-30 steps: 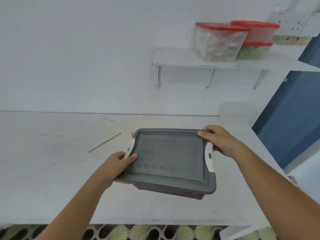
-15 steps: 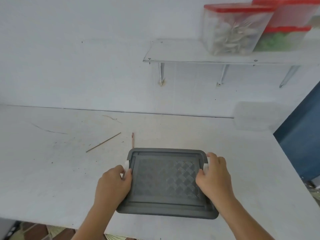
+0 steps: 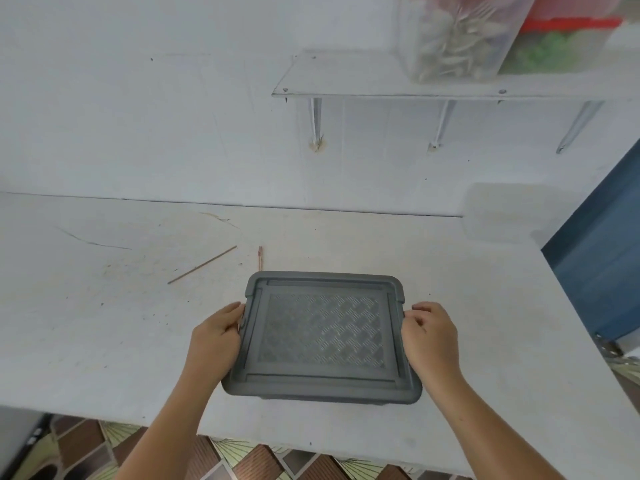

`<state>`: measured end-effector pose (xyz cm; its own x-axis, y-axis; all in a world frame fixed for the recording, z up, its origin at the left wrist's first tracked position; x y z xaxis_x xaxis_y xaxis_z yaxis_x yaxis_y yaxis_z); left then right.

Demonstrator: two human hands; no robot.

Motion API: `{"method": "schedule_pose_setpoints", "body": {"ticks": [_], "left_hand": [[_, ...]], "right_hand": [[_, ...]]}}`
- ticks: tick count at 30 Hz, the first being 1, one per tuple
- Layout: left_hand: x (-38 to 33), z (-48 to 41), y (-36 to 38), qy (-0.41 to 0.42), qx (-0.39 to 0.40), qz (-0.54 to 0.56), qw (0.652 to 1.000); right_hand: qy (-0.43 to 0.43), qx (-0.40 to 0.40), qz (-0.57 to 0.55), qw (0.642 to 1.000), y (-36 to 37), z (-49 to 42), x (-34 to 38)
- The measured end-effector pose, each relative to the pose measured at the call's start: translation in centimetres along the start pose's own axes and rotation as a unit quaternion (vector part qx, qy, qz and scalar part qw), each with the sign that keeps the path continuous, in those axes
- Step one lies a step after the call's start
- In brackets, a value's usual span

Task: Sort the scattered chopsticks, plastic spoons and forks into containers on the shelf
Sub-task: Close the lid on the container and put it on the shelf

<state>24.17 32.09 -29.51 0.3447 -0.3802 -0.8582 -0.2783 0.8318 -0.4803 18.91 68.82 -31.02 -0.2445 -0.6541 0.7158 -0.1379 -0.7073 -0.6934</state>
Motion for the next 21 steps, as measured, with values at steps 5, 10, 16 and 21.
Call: {"method": "schedule_pose_setpoints", "body": {"ticks": [5, 10, 16, 21], "left_hand": [[-2.6, 1.6, -1.8, 0.043, -0.031, -0.001, 0.999], [-9.1, 3.7, -2.6, 0.119, -0.024, -0.001, 0.993], [-14.8, 1.7, 2.7, 0.148, 0.059, 0.037, 0.987], [-14.1, -1.8, 6.4, 0.132, 0.088, 0.022, 0.987]], "right_hand": [[-0.08, -0.07, 0.004, 0.994, -1.7, 1.7, 2.7], [-0.04, -0.012, -0.138, 0.99, -5.4, 0.8, 3.4], [0.065, -0.049, -0.203, 0.976, -11.0, -5.1, -0.7], [0.274, -0.154, -0.285, 0.906, -10.7, -9.1, -10.1]]}}
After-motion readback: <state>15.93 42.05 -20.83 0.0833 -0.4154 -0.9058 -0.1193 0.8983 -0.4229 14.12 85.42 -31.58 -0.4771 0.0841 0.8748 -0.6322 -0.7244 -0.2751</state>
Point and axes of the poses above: each hand's wrist, its own z-axis away from the middle knuckle, its own y-axis out of the palm, x = y × z, the point moved 7 cm from there along -z, towards the middle knuckle, and after that the axes turned 8 degrees about z, right-handed, at the moved point
